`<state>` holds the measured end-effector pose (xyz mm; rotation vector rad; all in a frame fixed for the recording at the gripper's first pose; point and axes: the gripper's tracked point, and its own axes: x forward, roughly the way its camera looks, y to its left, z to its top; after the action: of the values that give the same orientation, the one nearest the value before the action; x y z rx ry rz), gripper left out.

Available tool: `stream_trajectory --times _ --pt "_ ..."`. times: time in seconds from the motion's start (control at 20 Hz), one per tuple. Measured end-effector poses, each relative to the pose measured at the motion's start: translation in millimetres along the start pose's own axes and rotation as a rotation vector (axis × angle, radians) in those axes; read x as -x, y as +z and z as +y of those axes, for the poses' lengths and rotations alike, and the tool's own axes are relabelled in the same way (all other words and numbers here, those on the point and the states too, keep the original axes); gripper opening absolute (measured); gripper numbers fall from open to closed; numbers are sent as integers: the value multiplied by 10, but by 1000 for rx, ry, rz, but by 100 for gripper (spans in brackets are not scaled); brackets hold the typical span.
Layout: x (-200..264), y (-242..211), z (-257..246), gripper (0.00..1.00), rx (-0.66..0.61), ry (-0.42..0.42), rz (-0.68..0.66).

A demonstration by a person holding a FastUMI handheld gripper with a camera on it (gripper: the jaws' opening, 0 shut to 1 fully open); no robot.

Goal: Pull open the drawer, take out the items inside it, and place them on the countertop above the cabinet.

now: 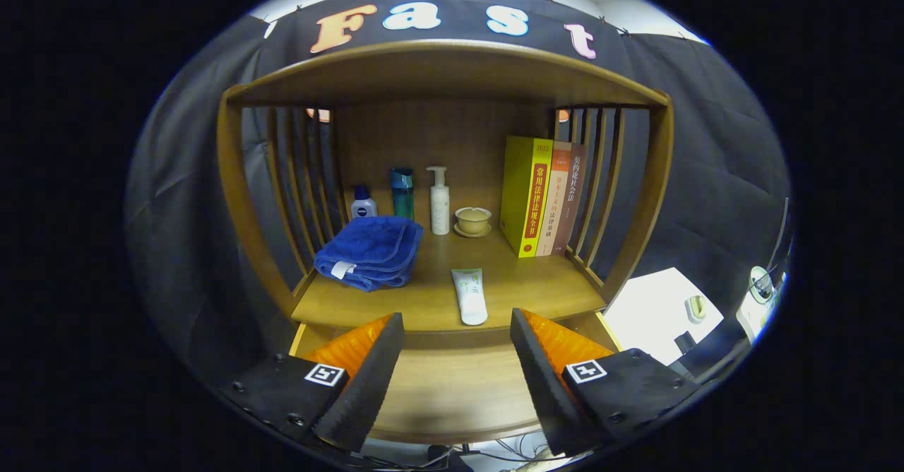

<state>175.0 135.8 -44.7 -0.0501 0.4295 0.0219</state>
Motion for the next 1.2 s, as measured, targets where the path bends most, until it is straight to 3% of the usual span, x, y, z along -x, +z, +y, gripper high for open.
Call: stream_trajectory --times 0.55,0.85,1.2 --pt "827 -989 -134 98 -89 -17 -88" --pt "926 -1639 -232 99 -126 -22 -68" --pt "857 -1957 -300 98 -51 -44 -92"
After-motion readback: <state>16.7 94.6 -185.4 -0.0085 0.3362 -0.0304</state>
